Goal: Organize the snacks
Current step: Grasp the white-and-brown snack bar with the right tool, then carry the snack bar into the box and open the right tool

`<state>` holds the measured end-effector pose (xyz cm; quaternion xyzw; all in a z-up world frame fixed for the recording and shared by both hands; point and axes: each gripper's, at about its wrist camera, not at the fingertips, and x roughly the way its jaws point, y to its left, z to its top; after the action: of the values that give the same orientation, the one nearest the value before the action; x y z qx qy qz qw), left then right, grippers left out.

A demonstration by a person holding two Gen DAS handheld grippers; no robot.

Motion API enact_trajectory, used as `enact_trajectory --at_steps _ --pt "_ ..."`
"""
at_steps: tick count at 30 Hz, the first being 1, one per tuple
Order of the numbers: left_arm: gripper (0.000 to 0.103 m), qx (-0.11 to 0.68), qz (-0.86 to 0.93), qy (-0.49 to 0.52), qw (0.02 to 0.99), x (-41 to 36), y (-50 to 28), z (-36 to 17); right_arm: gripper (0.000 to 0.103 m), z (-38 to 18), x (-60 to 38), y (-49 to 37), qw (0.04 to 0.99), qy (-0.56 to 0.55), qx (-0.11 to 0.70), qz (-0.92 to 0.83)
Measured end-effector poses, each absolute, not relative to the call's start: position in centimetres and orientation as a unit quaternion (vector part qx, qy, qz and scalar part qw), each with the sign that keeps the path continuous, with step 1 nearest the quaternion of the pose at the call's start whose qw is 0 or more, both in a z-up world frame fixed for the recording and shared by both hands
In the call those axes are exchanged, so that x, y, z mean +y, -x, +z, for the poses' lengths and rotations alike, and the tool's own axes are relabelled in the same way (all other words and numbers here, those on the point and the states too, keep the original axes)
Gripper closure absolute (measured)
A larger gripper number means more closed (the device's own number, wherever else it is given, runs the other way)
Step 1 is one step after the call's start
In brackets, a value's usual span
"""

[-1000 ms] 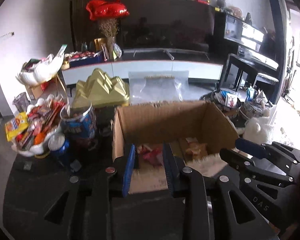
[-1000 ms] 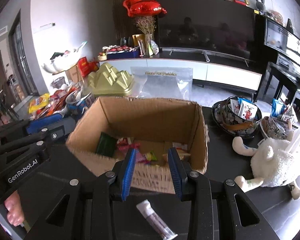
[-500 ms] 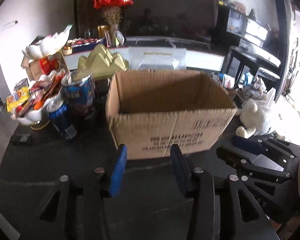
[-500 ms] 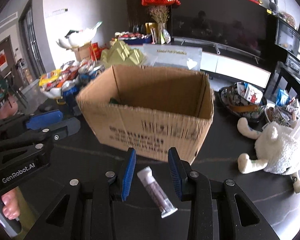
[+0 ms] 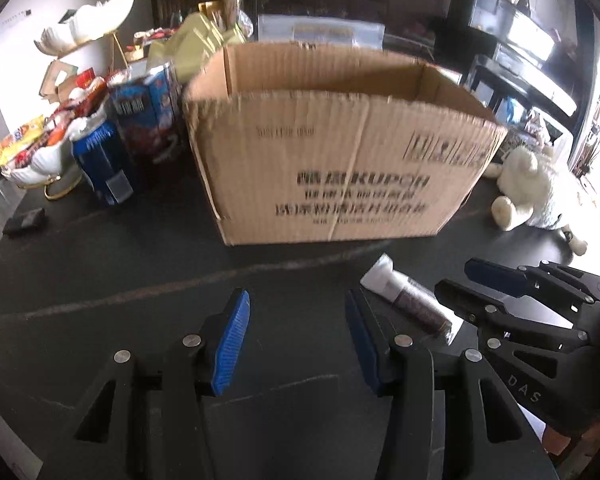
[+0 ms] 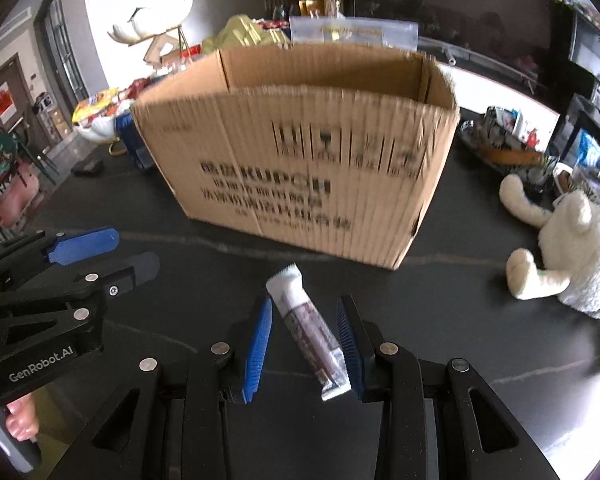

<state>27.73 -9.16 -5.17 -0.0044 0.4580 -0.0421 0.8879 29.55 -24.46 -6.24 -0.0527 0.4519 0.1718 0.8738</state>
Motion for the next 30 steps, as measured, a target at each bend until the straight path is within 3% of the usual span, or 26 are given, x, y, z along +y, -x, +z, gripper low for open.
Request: enact_trajectory --at_steps 30 --pt "0.053 0.507 -0.038 0.003 0.861 -9.2 -29.3 -10.0 0.068 -11.8 -23.1 -31.7 0.840 0.075 0.507 0.180"
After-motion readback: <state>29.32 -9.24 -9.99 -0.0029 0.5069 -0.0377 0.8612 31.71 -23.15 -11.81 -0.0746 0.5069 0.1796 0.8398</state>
